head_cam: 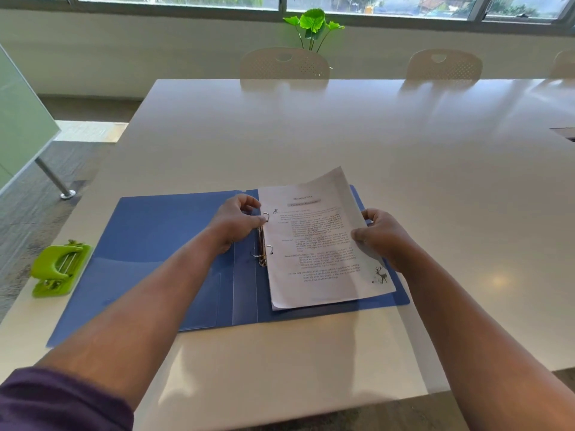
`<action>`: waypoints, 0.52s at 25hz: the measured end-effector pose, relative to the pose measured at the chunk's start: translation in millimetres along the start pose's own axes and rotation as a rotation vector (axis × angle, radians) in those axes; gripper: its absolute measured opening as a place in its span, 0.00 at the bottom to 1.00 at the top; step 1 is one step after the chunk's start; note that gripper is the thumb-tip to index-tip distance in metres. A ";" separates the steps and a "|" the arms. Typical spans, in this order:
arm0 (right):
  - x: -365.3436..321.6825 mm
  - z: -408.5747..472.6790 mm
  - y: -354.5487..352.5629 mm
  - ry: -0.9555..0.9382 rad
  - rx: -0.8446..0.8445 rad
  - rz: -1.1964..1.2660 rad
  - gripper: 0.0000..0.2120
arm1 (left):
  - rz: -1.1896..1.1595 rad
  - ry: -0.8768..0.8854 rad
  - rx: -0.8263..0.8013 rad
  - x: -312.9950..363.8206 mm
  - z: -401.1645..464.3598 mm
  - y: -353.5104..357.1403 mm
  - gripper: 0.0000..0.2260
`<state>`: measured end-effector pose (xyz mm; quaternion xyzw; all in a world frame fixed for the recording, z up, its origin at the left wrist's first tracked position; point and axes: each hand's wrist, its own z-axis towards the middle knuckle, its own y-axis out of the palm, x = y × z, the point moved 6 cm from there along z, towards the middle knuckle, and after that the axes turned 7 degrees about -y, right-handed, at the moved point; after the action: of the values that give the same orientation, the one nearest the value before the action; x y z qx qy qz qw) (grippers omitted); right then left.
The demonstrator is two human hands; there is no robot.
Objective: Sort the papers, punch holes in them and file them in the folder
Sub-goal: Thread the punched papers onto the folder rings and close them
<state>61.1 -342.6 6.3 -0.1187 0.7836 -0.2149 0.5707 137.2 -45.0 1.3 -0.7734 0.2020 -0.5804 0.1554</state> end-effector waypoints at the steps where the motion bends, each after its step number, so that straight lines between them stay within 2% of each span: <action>1: 1.1 0.3 -0.3 -0.005 0.017 -0.042 0.13 | 0.014 0.027 -0.006 -1.7 -2.6 -1.3 0.16; 4: -1.5 -0.2 -5.1 -0.044 0.104 -0.314 0.22 | 0.059 0.096 -0.017 -7.8 -11.3 -3.6 0.21; 6: -8.3 -1.2 -5.3 -0.095 0.189 -0.536 0.29 | 0.067 0.126 -0.020 -9.6 -15.9 -4.8 0.21; 8: -18.0 -6.3 4.1 -0.170 0.271 -0.620 0.33 | 0.091 0.156 -0.005 -8.9 -21.0 -7.8 0.20; 10: -30.1 -14.7 23.7 -0.286 0.297 -0.554 0.30 | 0.127 0.179 0.029 -7.8 -26.0 -11.3 0.19; 13: -44.6 -25.4 62.7 -0.486 0.214 -0.392 0.19 | 0.173 0.231 0.090 -9.2 -33.4 -15.3 0.15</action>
<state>55.1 -263.1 20.8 -0.2544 0.5597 -0.3673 0.6979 104.9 -27.3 10.2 -0.6734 0.2581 -0.6585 0.2150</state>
